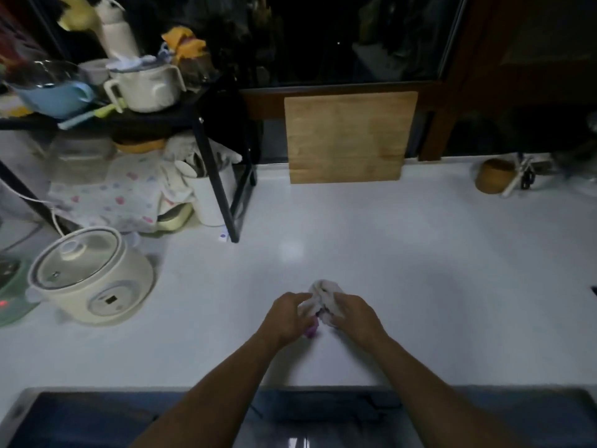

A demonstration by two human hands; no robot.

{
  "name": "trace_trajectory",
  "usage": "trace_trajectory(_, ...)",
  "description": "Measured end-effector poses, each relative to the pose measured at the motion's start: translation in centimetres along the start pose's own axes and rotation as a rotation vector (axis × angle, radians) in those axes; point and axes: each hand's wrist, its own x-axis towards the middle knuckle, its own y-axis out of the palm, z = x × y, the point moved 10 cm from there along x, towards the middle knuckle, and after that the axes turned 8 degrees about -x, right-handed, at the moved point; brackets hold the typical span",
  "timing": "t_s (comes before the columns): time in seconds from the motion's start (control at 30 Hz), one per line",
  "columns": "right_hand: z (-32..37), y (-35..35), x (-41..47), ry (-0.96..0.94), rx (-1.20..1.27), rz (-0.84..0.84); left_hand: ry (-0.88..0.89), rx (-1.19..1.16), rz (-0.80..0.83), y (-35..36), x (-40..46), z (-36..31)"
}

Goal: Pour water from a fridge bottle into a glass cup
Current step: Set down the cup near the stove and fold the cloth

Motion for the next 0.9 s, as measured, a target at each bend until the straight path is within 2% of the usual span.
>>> trace_trajectory(0.13,-3.0,3.1,4.0,0.065,0.052,-0.081,-0.004,-0.179,0.119,3.4,3.8,2.0)
trace_trajectory(0.17,-4.0,4.3,5.2,0.080,0.067,-0.077,0.036,-0.210,0.113,3.6,4.5,1.8)
trace_trajectory(0.2,-5.1,5.1,6.2,0.080,0.055,-0.115,0.091,-0.178,0.013,2.8,4.9,1.4)
trace_trajectory(0.3,-2.9,4.9,7.9,0.081,0.059,-0.220,-0.038,-0.344,-0.026,3.9,8.5,4.2)
trace_trajectory(0.4,-2.3,3.5,10.9,0.154,0.079,-0.293,-0.026,-0.353,-0.046,3.0,12.4,4.8)
trace_trajectory(0.5,-1.9,3.0,15.2,0.168,0.100,-0.201,-0.037,-0.303,0.042,1.3,16.0,4.6)
trace_trajectory(0.67,1.9,2.9,21.0,0.057,-0.057,-0.094,0.014,-0.111,0.025,-4.1,20.3,6.2)
trace_trajectory(0.8,5.2,3.7,24.9,-0.012,-0.094,-0.097,0.039,0.072,0.085,-7.6,22.6,8.4)
trace_trajectory(0.9,7.8,4.6,26.7,-0.072,-0.169,-0.061,0.079,0.119,0.061,-9.8,23.6,10.0)
